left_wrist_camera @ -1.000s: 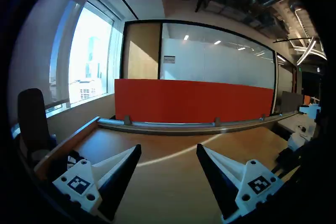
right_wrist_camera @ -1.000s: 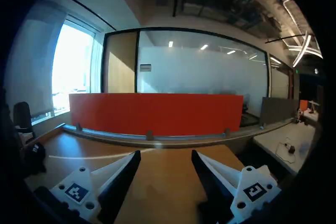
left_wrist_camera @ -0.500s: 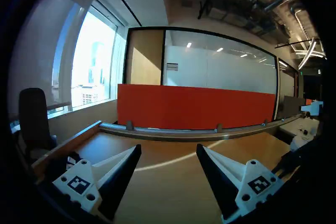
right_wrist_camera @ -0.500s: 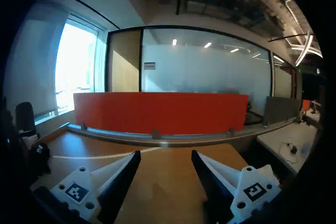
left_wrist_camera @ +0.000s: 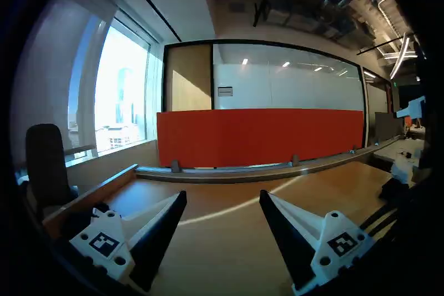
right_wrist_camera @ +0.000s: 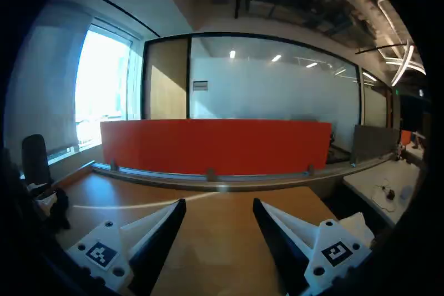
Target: Fold towel
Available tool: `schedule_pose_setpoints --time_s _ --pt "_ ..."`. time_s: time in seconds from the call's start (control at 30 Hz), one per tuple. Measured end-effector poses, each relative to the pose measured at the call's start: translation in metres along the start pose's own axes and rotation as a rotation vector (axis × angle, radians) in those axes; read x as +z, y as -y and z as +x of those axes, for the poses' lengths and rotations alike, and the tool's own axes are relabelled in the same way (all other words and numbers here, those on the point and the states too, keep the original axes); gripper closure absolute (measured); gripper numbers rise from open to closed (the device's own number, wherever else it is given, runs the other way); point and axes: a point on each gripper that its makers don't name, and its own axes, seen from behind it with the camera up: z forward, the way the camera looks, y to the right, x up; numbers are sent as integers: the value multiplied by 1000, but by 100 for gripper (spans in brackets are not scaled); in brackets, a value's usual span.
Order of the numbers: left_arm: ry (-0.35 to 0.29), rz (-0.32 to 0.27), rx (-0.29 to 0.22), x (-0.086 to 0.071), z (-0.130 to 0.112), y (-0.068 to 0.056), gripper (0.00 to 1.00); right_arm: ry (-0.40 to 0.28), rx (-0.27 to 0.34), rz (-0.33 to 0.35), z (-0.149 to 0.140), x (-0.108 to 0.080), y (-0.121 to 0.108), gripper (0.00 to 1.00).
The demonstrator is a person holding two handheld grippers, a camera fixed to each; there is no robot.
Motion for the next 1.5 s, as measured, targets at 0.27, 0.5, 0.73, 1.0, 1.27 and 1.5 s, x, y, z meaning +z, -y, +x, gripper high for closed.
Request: schedule_pose_setpoints --time_s 0.27,0.5,0.73,1.0,1.27,1.5 --pt "-13 1 11 5 -31 10 3 1 -10 -17 -23 9 5 7" --pt "-19 4 12 5 -57 14 3 20 -24 -15 -43 19 14 7" --pt "-28 3 16 7 -76 17 3 25 -35 -12 -54 26 20 7" --pt "-33 8 7 9 -89 20 2 30 -43 -17 -64 29 24 7" --pt "-35 14 3 9 -98 24 2 27 -48 -18 -64 30 25 7" --pt "-35 18 -13 10 -102 25 3 27 -51 -19 -63 29 25 7"
